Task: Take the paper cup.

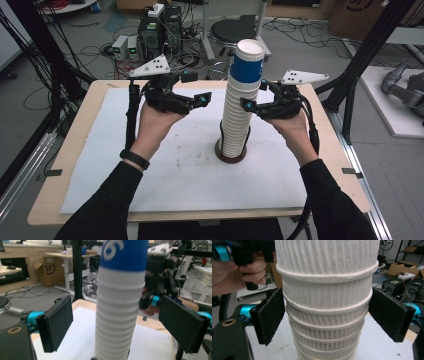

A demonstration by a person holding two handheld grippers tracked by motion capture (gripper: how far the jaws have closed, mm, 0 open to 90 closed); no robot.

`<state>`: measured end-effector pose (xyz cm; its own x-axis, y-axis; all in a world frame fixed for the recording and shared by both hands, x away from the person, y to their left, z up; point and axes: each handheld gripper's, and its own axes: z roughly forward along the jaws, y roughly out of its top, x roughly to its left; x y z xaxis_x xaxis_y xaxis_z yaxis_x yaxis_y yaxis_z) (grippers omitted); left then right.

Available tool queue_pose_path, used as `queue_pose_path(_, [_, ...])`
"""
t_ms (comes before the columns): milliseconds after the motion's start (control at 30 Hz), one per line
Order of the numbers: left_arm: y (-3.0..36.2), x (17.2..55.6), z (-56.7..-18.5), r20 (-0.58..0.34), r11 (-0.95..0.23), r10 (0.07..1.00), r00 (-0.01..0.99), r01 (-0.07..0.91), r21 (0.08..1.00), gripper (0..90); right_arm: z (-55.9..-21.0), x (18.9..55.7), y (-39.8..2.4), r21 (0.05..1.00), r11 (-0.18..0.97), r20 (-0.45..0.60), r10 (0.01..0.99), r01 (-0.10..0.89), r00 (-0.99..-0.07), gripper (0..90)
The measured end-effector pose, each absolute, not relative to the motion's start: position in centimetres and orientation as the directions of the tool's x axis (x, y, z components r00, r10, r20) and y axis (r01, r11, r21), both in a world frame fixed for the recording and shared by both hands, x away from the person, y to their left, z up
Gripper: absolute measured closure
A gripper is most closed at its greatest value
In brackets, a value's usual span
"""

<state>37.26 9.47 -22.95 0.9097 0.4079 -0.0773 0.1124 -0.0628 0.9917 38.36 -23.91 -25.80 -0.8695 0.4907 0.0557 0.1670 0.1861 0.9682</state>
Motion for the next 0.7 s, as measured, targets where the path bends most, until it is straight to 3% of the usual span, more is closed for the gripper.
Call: queue_pose_path(700, [2.7, 39.0, -15.7, 0.005, -0.103, 0.362, 0.932, 0.034, 0.994, 12.3, -25.7, 38.3, -23.9, 0.968, 0.188, 0.053, 0.491, 0.166, -0.869, 14.9])
